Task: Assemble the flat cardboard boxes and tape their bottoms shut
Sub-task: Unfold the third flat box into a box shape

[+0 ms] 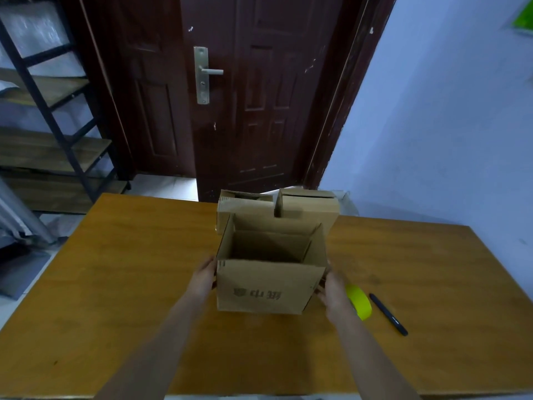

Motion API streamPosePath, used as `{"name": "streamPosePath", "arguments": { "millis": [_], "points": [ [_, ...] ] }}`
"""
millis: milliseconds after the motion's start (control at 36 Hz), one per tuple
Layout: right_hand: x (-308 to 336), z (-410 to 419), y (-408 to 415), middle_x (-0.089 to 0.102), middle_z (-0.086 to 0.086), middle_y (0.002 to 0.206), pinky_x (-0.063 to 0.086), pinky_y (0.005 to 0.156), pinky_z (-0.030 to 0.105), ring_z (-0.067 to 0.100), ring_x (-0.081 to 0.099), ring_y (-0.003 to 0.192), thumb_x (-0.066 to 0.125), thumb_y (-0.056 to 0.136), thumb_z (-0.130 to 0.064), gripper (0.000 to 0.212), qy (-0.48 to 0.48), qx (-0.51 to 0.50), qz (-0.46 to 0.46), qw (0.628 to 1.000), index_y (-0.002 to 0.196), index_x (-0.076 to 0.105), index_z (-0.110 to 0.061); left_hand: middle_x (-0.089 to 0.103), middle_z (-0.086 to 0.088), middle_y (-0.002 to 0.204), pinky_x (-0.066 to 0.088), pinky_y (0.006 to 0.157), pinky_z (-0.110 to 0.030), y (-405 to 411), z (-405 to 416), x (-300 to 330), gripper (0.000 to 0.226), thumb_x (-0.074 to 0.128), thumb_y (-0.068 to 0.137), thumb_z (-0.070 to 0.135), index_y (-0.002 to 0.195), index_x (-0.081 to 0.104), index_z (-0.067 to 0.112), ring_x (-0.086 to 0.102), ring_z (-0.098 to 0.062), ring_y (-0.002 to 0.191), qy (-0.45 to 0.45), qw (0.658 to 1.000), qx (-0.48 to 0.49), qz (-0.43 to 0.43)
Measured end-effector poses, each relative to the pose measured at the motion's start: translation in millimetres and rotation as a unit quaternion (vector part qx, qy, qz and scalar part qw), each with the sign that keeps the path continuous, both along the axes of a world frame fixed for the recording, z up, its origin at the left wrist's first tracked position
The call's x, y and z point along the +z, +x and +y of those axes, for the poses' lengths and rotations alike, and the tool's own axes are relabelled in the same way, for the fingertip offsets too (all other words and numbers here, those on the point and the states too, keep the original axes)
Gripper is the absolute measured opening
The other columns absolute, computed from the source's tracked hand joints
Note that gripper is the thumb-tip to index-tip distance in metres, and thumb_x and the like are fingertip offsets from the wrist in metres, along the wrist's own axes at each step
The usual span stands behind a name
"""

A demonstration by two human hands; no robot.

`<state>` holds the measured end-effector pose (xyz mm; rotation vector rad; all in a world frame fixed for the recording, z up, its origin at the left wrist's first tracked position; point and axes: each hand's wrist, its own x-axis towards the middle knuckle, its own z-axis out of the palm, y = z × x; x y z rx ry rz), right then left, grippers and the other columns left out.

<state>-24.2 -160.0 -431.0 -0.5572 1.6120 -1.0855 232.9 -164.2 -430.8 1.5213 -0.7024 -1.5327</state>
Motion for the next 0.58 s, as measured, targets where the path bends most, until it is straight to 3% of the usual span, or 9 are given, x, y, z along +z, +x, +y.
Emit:
{"name": "streamPosePath", "arguments": {
  "millis": [111,194,278,389,472,528,583],
  "points": [
    [-13,6,4,0.062,0.005,0.107,0.045,0.097,0.043,0.021,0.056,0.096,0.035,0.101,-0.041,0.032,0.03,0.013,-0.009,0.999,0.116,0.056,-0.022,0.053,-0.003,0.099,0.041,0.084,-0.036,-2,8,-17,0.015,0.034,0.103,0.019,0.1,0.048,0.021,0.051,-0.019,0.091,0.027,1.0,-0.004,-0.005],
    [-19,8,3,0.061,0.007,0.114,0.043,0.102,0.047,0.026,0.055,0.107,0.036,0.1,-0.043,0.036,0.038,0.012,-0.008,0.999,0.122,0.055,-0.021,0.051,0.003,0.085,0.043,0.068,-0.03,-6,11,-18,0.025,0.034,0.104,0.017,0.085,0.045,0.028,0.049,-0.013,0.075,0.02,1.0,-0.004,-0.015],
    [-16,6,-3,0.058,0.007,0.119,0.039,0.105,0.048,0.027,0.051,0.118,0.034,0.1,-0.046,0.035,0.048,0.021,0.008,0.999,0.115,0.055,-0.024,0.053,0.0,0.09,0.044,0.078,-0.035,-4,8,-18,0.01,0.036,0.103,0.019,0.104,0.045,0.02,0.052,-0.022,0.089,0.014,0.999,0.009,-0.027],
    [-10,0,-13,0.056,0.007,0.12,0.038,0.099,0.044,0.025,0.05,0.116,0.034,0.098,-0.051,0.043,0.032,0.023,0.033,0.999,0.118,0.055,-0.019,0.056,-0.005,0.116,0.042,0.092,-0.042,2,-1,-13,0.025,0.04,0.101,0.026,0.119,0.054,0.017,0.05,-0.025,0.114,-0.027,0.998,0.032,-0.037],
    [-8,-7,-17,0.057,0.007,0.123,0.041,0.095,0.041,0.027,0.051,0.116,0.038,0.096,-0.053,0.053,0.016,0.028,0.048,0.998,0.129,0.052,-0.015,0.053,-0.002,0.121,0.044,0.088,-0.037,5,-5,-6,0.03,0.043,0.1,0.028,0.128,0.052,0.022,0.05,-0.019,0.11,-0.07,0.996,0.03,-0.039],
    [-11,-9,-16,0.054,0.004,0.132,0.04,0.102,0.045,0.026,0.049,0.121,0.042,0.091,-0.059,0.058,0.002,0.055,0.068,0.996,0.134,0.05,-0.021,0.051,-0.002,0.125,0.047,0.09,-0.039,4,-8,-4,0.029,0.042,0.1,0.028,0.127,0.052,0.026,0.05,-0.021,0.113,-0.094,0.994,0.01,-0.05],
    [-9,-10,-12,0.051,0.002,0.137,0.037,0.107,0.049,0.025,0.047,0.125,0.044,0.092,-0.057,0.053,-0.011,0.083,0.084,0.993,0.134,0.047,-0.027,0.051,0.0,0.121,0.048,0.08,-0.032,0,-7,0,0.027,0.039,0.101,0.026,0.125,0.052,0.027,0.051,-0.02,0.111,-0.116,0.992,-0.008,-0.054]
  ]
}}
